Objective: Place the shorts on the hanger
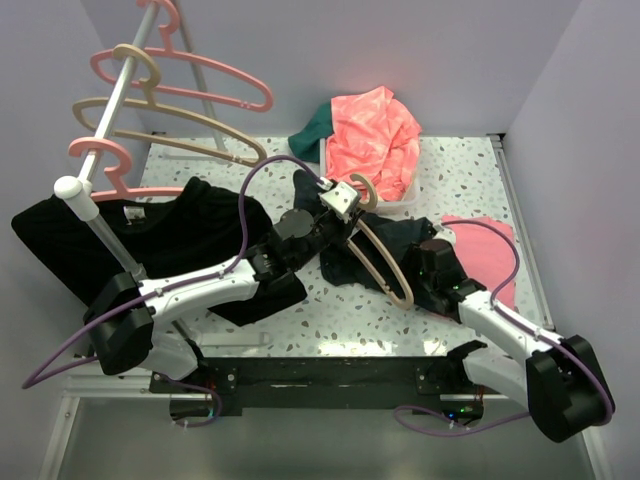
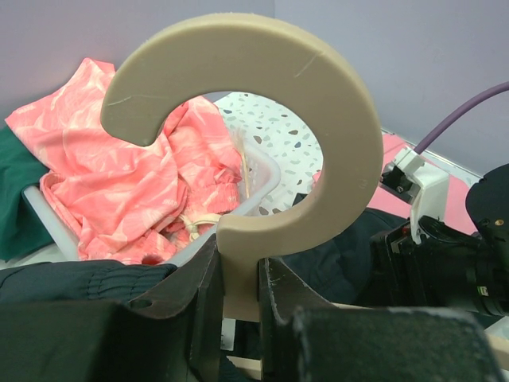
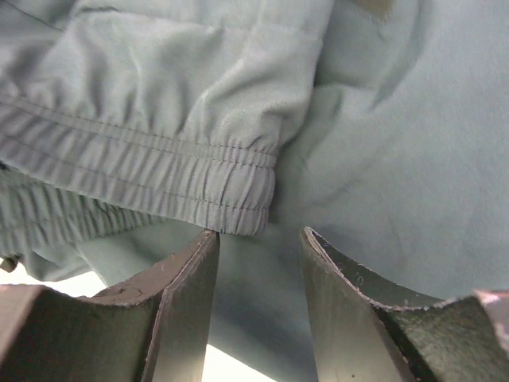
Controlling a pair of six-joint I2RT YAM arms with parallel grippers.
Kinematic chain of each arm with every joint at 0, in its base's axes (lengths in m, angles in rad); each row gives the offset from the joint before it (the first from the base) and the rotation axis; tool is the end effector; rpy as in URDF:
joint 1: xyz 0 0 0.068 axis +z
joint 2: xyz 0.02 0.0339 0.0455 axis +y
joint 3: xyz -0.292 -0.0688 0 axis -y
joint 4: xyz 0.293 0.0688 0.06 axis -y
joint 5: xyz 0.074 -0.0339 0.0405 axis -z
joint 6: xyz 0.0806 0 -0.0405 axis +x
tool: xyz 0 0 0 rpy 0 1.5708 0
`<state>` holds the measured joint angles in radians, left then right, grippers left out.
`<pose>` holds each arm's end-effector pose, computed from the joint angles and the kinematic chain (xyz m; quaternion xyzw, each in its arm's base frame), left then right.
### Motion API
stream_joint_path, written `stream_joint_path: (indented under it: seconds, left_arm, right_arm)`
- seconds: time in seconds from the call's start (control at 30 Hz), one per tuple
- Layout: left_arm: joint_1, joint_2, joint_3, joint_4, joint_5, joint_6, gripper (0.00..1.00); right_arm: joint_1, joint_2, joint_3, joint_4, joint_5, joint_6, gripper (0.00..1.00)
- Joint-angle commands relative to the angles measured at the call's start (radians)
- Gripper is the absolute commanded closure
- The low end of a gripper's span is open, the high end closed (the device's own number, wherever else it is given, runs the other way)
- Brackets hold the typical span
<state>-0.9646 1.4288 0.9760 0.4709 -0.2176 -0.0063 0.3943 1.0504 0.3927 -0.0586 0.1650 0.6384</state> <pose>0.2542 -0.3361 0.3311 0.2524 0.6538 -0.2637 0.6628 0.2443 0.0873 0.1344 0.1443 0.8961 0.1387 0.3961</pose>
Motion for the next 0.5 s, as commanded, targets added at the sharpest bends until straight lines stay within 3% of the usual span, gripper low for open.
stream_joint_path:
  seconds: [0.0, 0.13, 0.3, 0.47]
  left_arm:
    - [0.003, -0.004, 0.059, 0.097, -0.022, 0.022, 1.00]
    - [0.003, -0.004, 0.066, 0.094, -0.023, 0.025, 1.00]
    - [0.003, 0.013, 0.067, 0.118, -0.037, 0.032, 1.00]
    - [0.003, 0.025, 0.058, 0.198, -0.120, 0.049, 1.00]
  right_arm:
    - [-0.002, 0.045, 0.061, 0.126, 0.042, 0.018, 0.53]
    - [-0.002, 0.086, 0.072, 0.178, 0.088, 0.015, 0.67]
    - [-0.002, 0.111, 0.084, 0.215, 0.134, -0.003, 0.74]
    - [-0.002, 0.116, 0.133, 0.146, 0.148, -0.008, 1.00]
